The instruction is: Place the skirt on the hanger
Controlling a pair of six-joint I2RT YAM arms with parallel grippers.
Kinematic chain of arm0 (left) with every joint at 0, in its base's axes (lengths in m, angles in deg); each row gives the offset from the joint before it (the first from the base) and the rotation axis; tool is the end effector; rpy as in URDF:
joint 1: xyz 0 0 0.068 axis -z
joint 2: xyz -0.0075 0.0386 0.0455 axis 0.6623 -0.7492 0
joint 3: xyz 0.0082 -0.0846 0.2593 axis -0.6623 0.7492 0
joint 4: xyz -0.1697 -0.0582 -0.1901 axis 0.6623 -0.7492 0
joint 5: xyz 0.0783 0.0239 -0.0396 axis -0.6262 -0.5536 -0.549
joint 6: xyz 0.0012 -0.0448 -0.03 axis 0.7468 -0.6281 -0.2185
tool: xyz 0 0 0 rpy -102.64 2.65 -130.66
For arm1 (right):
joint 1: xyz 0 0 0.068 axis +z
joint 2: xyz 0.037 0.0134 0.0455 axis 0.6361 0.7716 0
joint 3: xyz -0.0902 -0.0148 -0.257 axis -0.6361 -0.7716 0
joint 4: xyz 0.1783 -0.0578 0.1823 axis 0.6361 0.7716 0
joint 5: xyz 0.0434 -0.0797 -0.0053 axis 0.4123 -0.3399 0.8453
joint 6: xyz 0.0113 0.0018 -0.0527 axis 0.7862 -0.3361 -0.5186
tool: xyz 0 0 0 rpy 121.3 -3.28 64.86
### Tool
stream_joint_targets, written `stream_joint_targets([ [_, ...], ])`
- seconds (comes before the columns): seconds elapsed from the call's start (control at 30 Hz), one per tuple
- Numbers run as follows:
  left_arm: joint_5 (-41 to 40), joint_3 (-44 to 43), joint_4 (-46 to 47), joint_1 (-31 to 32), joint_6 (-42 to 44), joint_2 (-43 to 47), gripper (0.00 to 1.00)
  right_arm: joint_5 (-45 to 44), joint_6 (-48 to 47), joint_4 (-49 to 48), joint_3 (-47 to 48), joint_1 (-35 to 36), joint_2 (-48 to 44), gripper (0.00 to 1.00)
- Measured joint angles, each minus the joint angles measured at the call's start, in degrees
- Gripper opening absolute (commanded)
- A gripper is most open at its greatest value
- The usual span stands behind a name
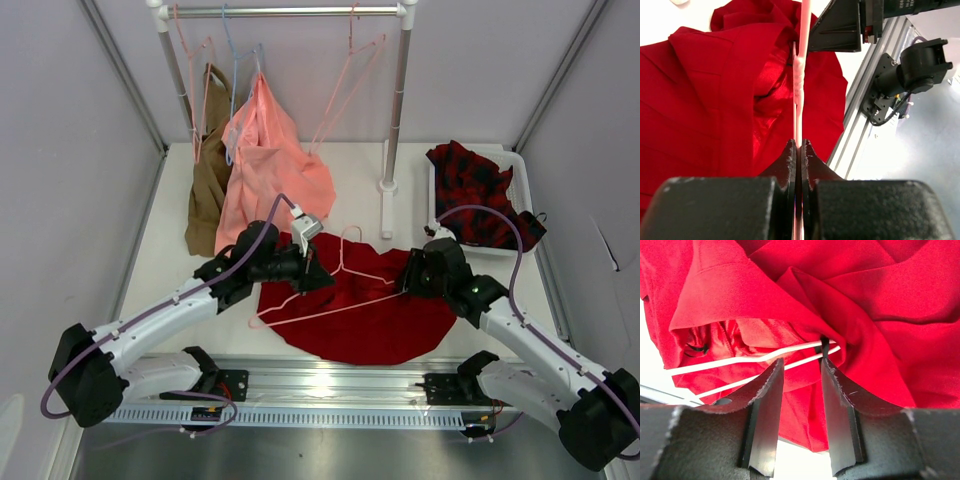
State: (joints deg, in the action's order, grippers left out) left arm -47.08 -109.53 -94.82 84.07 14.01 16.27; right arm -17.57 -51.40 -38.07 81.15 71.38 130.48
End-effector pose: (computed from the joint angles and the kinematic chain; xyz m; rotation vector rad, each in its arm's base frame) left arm 0.1695 -0.1785 0.2795 0.7869 2.0113 -1.1279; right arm 0.1667 0.1010 0.2372 0.0721 2.3819 0.4906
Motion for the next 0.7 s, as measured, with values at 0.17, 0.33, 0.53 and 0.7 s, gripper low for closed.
stream_joint_targets([
  [0.17, 1.46, 0.0, 0.66, 0.07, -0.02, -1.31, 0.0, -0.04, -0.7, 0.33, -0.02, -1.44, 0.28, 0.39],
  [0.33, 2.38, 0.0, 1.95, 0.26, -0.02, -2.47, 0.0, -0.68, -1.49, 0.59, -0.02, -2.05, 2.71, 0.38],
  [0.53, 3.56, 0.0, 2.82, 0.44, 0.02, -3.93, 0.0, -1.14, -1.9, 1.55, 0.0, -2.12, 3.04, 0.38],
  [0.7, 5.14, -0.11, 3.15, 0.44, 0.02, -4.92, 0.0, -1.29, -1.99, 2.19, -0.02, -2.16, 2.99, 0.3],
])
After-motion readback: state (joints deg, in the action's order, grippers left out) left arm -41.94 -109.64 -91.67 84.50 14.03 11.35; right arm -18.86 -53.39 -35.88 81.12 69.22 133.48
